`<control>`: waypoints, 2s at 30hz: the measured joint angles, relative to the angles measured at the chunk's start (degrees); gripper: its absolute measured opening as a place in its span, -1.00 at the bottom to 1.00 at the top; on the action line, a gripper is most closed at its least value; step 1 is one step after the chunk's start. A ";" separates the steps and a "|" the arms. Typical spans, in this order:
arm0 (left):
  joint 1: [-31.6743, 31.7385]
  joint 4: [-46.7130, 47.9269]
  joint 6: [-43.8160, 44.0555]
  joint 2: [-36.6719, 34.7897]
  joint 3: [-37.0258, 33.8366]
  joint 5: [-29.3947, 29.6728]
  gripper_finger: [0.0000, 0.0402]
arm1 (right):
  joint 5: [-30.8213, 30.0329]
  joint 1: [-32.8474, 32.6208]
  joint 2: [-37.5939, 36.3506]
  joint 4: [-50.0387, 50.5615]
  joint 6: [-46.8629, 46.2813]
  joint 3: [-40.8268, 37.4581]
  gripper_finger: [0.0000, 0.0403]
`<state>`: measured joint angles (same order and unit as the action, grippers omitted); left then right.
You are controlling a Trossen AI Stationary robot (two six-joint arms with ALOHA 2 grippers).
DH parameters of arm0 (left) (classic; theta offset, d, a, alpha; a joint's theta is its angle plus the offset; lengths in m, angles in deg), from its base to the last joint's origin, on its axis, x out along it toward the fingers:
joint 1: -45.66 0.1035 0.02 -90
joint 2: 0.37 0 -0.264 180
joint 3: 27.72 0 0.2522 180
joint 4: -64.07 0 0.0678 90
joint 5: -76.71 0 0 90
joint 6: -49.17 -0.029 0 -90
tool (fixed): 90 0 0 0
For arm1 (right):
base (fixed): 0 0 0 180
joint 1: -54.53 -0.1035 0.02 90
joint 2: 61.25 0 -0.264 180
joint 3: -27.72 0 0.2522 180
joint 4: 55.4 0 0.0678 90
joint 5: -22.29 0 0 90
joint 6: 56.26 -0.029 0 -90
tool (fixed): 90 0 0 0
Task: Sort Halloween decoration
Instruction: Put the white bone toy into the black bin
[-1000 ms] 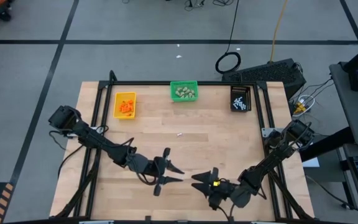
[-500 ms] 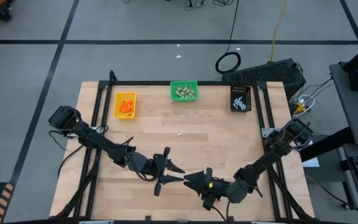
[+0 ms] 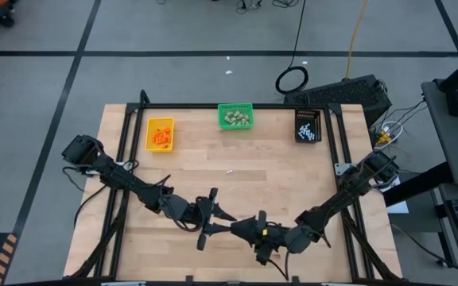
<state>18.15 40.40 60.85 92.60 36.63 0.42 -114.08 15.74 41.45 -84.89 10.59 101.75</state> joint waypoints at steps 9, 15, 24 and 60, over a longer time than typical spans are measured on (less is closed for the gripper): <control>0.00 -0.29 -0.02 -0.02 0.00 0.00 -0.44 | 0.09 0.90 0.00 -0.17 -0.13 0.00 -0.37; 0.00 -0.18 -0.04 -0.01 0.00 0.00 -0.44 | 0.04 0.89 0.00 -0.16 -0.13 0.00 -0.51; 0.00 0.44 -0.04 -0.02 0.00 0.00 -0.44 | -0.02 0.88 0.00 0.10 -0.14 0.00 -0.73; 0.13 0.65 -0.04 -0.80 0.00 -3.32 0.54 | -5.98 -0.64 0.00 0.18 -3.43 0.00 -0.98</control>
<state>18.28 41.04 60.81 91.80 36.63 -2.90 -120.05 15.10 41.45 -84.71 7.16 101.75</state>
